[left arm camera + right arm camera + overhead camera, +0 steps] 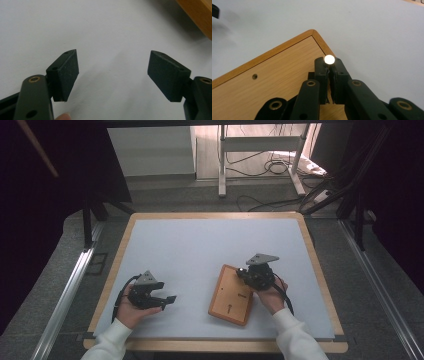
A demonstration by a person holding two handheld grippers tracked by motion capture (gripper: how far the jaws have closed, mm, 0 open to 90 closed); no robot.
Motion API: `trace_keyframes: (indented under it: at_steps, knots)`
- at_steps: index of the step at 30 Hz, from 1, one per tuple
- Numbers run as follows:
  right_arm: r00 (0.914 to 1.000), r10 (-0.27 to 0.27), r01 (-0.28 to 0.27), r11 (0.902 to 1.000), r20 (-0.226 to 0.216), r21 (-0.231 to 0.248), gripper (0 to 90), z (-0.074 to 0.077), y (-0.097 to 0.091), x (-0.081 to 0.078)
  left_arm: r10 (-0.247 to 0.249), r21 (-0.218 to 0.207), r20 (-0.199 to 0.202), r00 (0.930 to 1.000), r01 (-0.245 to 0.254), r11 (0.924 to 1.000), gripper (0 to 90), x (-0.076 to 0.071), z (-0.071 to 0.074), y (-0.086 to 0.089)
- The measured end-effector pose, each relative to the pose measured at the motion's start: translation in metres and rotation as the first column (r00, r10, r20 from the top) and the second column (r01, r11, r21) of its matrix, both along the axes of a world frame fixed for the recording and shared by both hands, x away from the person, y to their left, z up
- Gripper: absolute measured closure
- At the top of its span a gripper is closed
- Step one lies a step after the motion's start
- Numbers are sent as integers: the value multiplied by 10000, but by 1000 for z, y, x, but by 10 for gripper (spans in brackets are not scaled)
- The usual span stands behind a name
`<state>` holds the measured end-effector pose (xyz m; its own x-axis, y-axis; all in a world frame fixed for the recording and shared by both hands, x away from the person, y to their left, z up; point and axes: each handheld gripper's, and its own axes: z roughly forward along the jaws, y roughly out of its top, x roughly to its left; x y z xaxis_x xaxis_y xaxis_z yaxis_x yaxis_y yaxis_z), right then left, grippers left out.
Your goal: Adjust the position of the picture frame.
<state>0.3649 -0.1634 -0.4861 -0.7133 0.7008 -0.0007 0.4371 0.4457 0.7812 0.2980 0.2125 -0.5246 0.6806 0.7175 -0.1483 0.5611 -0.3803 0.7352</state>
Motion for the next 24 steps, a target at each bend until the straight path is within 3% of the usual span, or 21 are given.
trace_keyframes:
  at_steps: [9, 14, 15, 18, 24]
  knots:
    - [9938, 1103, -1099, 9935, 121, -314, 855, 9, 47, -10, 49, -80, 27, 10000, -49, 10000, 251, 0, 1, 3]
    - [9896, 1433, -1428, 9891, 125, -368, 855, 9, 69, -9, 38, -84, 89, 10000, -37, 10000, 250, 1, 2, 5]
    - [9876, 1570, -1564, 9867, 97, -436, 854, 7, 83, -7, 43, -84, 100, 9999, -43, 10000, 251, 1, 2, 5]
    - [9846, 1750, -1748, 9830, -3, -566, 854, 2, 100, -3, 74, -103, 117, 9999, -73, 9999, 251, 1, 2, 6]
    - [9836, 1786, -1801, 9803, -247, -815, 853, -10, 116, 7, 104, -155, 75, 9999, -103, 9998, 250, 1, 2, 7]
